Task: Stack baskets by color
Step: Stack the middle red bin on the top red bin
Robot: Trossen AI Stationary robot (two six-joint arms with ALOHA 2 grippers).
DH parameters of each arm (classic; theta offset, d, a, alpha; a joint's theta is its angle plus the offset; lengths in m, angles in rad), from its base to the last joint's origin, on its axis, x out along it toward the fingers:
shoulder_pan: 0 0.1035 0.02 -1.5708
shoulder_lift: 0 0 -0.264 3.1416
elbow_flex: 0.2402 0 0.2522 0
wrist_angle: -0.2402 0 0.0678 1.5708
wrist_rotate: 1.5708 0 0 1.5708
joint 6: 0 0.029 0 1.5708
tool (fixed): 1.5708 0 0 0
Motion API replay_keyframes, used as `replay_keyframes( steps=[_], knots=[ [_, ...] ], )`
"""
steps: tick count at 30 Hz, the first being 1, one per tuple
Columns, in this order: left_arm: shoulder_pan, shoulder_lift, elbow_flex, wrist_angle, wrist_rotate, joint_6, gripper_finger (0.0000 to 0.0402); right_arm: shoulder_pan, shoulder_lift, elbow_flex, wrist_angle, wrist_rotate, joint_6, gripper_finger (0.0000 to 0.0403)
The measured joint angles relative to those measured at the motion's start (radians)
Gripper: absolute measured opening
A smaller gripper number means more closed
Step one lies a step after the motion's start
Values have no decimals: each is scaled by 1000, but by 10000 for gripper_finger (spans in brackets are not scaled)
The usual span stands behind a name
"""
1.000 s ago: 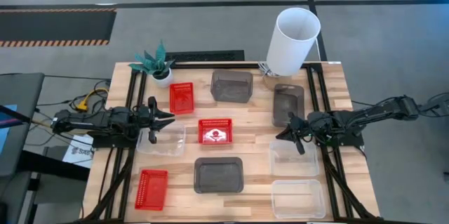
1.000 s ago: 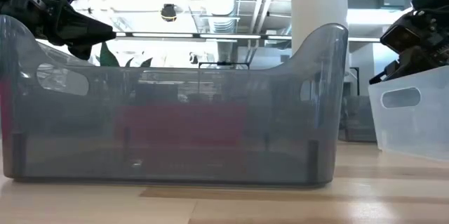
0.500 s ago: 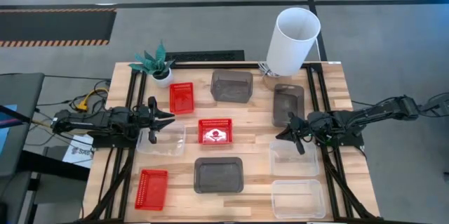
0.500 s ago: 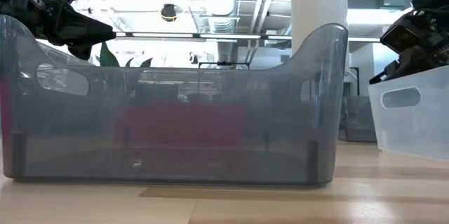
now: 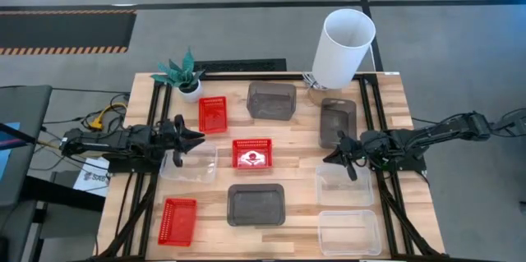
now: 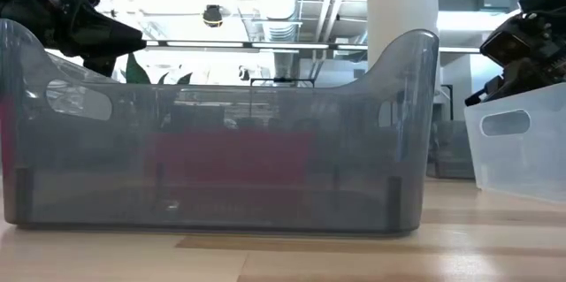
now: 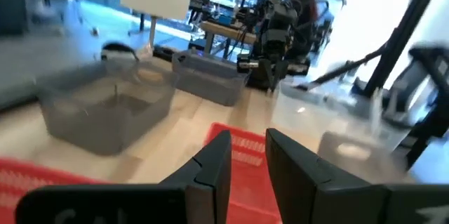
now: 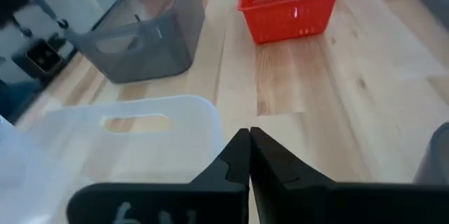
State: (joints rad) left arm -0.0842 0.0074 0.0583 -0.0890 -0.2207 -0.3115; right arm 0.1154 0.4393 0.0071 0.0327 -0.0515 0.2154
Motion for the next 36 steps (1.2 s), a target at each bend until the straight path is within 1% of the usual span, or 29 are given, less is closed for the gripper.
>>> replay_keyframes(
  steps=[2,6,8,9,11,13,17,20,22,25,27,29,32,36],
  knots=[
    [0,0,0,3,-4,-51,78,0,0,0,25,-2,-69,26],
    [0,1,0,21,-141,-113,78,0,0,0,170,-3,-191,26],
    [0,1,0,44,-170,-126,78,0,0,0,268,2,-256,26],
    [0,1,0,62,-170,-112,78,0,0,2,321,31,-301,26],
    [0,1,0,104,-169,-58,78,0,-1,14,378,130,-368,26],
    [0,1,0,157,-162,-1,78,-1,0,30,448,198,-380,26],
    [0,1,0,250,-158,147,78,0,0,69,533,211,-396,26],
    [0,1,0,284,-158,261,78,-2,18,127,502,214,-408,26],
    [0,14,0,296,-158,313,78,-9,51,172,470,236,-409,27],
    [0,51,1,314,-149,384,82,-29,132,254,432,243,-411,37],
    [0,97,1,346,-128,435,92,-42,200,316,399,250,-411,48],
    [0,147,6,368,-121,474,109,-51,268,382,339,272,-410,62],
    [0,223,49,351,-119,507,144,-50,363,492,222,317,-392,85],
    [0,326,147,257,-122,529,192,-26,471,625,41,367,-348,124]
  ],
)
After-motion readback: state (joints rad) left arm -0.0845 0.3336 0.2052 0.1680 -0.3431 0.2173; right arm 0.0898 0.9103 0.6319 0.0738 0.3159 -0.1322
